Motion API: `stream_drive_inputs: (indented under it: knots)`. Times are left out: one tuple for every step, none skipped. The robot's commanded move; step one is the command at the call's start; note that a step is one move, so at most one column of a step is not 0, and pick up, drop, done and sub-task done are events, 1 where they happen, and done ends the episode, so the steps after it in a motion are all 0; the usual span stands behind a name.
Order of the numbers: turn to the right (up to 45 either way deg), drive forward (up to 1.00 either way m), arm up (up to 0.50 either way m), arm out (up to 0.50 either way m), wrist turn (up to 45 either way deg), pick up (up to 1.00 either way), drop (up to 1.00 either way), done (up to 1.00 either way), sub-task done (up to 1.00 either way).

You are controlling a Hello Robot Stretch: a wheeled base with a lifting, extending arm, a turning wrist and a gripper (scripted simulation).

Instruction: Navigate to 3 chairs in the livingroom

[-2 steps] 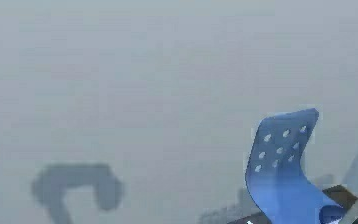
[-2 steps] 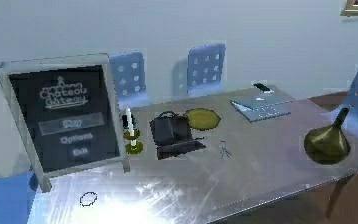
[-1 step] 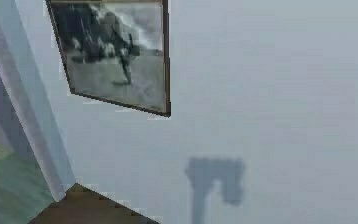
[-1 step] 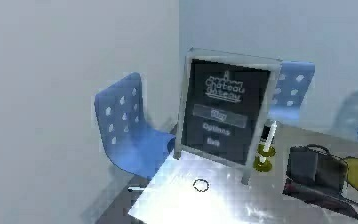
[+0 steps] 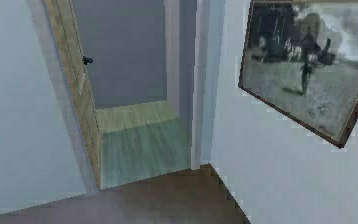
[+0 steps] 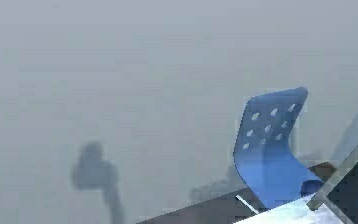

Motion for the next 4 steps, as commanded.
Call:
stream_drive_inputs:
  knots:
    - [-21.0, 0.00, 0.00, 0.00, 0.0, 0.00, 0.00, 0.00, 0.00]
    - [0.0, 0.10, 0.00, 0.00, 0.0, 0.00, 0.00, 0.00, 0.00]
    - [-45.0, 0.00, 0.00, 0.00, 0.0, 0.00, 0.00, 0.00, 0.00]
    - [-42.0, 0.00, 0.00, 0.00, 0.0, 0.00, 0.00, 0.00, 0.00]
